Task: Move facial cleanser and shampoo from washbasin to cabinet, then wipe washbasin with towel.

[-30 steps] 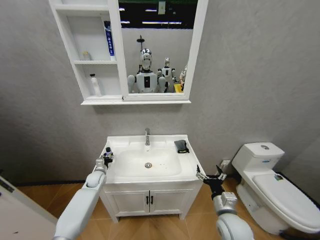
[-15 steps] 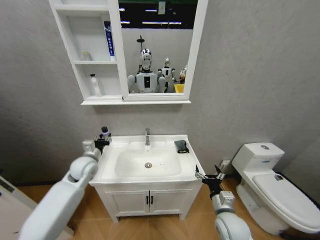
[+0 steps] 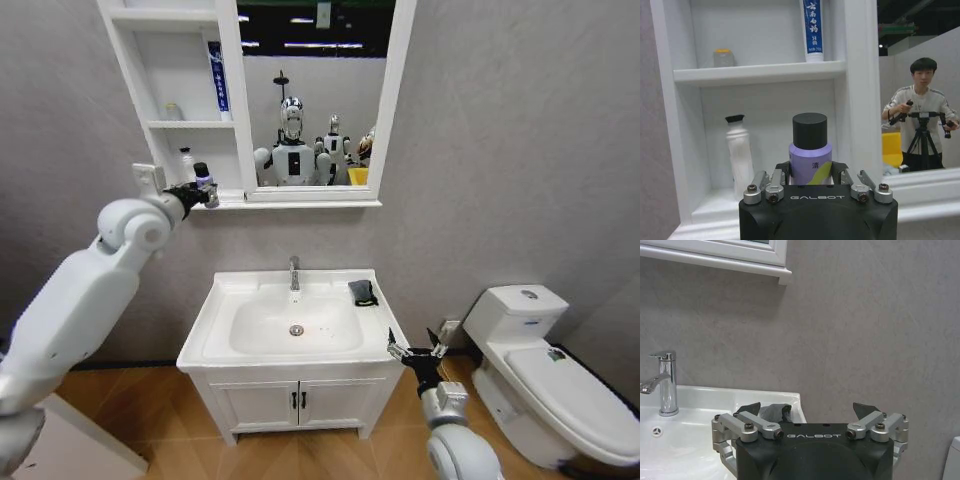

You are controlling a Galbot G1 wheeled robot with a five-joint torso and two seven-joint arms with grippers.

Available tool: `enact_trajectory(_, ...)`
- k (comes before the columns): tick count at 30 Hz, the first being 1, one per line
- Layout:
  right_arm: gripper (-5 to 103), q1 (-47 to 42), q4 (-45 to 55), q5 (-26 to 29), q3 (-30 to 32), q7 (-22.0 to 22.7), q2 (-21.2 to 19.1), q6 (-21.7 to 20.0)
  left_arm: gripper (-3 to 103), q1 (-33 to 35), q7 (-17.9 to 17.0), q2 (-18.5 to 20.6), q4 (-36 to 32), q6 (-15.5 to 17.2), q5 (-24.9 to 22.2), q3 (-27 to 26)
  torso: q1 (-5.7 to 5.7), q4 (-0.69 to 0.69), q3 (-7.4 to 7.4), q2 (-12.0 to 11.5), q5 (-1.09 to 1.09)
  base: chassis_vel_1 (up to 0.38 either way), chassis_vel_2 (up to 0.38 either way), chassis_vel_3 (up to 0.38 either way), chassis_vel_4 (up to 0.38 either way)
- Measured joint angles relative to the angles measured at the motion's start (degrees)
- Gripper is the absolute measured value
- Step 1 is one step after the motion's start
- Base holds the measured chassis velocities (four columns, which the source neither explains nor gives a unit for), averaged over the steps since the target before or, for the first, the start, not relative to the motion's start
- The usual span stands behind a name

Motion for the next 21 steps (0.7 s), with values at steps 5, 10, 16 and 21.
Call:
enact_trajectory(5,100,-0.9,-0.1,0.0,0.3,0.0,0.4,0.3,43,-7.1,4.2,-5.5,10.7,-1.3,5.7,2.0,0.00,0.00,0.00,0.0,0.01,0.000,0.000,0.000,0.000)
enact_trajectory(10,100,-1.1,-0.2,-0.2,0.8,0.0,0.4,0.6,43,-9.8,5.9,-7.7,15.5,-0.9,7.3,2.6,0.00,0.00,0.00,0.0,0.02,0.000,0.000,0.000,0.000)
enact_trajectory(16,100,-0.8,-0.5,-0.2,0.9,0.0,0.4,0.6,43,-10.9,7.2,-9.1,19.7,0.5,8.2,3.3,0.00,0.02,0.00,0.0,0.00,0.000,0.000,0.000,0.000)
enact_trajectory(21,100,-0.8,-1.3,-1.6,0.8,0.0,0.7,1.4,43,-11.8,8.2,-11.1,23.2,2.3,9.3,3.5,0.00,0.01,0.00,0.0,0.00,0.000,0.000,0.000,0.000)
